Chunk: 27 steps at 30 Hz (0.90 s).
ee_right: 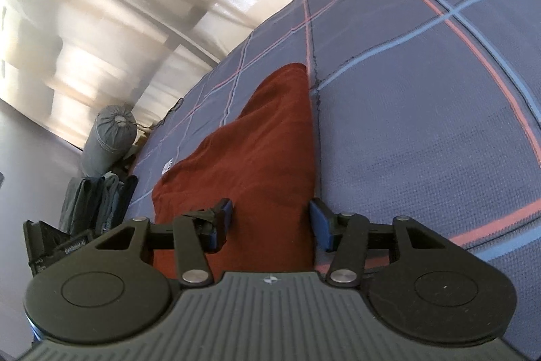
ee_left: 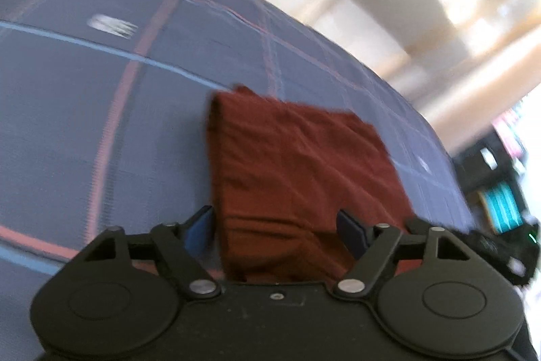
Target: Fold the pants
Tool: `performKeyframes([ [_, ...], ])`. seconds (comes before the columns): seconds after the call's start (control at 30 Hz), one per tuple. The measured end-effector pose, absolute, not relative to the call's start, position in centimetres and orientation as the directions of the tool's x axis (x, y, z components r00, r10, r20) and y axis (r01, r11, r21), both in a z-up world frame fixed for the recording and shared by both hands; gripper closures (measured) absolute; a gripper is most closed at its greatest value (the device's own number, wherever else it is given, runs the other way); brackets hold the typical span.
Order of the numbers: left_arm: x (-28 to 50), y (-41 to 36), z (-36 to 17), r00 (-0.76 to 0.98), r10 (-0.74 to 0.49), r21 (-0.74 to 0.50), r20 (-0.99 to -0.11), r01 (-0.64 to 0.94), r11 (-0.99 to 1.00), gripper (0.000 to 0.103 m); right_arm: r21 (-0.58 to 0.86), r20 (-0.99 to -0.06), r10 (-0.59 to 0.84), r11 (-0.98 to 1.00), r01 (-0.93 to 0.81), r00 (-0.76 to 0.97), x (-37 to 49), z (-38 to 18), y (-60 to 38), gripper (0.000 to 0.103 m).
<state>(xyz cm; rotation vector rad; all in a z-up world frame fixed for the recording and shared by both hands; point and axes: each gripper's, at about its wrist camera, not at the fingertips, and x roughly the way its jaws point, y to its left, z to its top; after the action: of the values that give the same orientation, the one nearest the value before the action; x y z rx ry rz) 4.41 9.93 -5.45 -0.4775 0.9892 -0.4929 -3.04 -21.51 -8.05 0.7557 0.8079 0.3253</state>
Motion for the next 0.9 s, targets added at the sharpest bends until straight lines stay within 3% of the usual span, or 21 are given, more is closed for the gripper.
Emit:
performKeyframes([
  [0.2,6.3,9.8,-6.6,0.435,-0.704,-0.721,-0.562,0.16,0.674,0.0,0.729,-0.515,0.541,0.684,0.009,0.665,-3.1,-8.2,-21.4,0.015],
  [0.3,7.1,8.8,-6.7,0.478,-0.696,-0.728,-0.536,0.158,0.668,0.0,0.738,-0.508,0.536,0.674,0.021,0.674,-3.0,-8.3,-21.4,0.016],
  [0.5,6.1,8.6,-6.0,0.447,-0.689,-0.676,-0.571,0.22,0.703,0.0,0.725,-0.513,0.53,0.688,0.011,0.675,-3.0,-8.0,-20.9,0.016],
  [0.73,6.0,11.0,-6.1,0.461,-0.643,-0.664,-0.612,0.142,0.734,0.0,0.723,-0.515,0.533,0.691,0.006,0.672,-2.7,-8.2,-20.9,0.017],
  [0.9,6.2,10.1,-5.7,0.403,-0.663,-0.635,-0.631,0.222,0.74,0.0,0.725,-0.512,0.533,0.689,0.006,0.673,-2.8,-8.3,-21.0,0.018],
])
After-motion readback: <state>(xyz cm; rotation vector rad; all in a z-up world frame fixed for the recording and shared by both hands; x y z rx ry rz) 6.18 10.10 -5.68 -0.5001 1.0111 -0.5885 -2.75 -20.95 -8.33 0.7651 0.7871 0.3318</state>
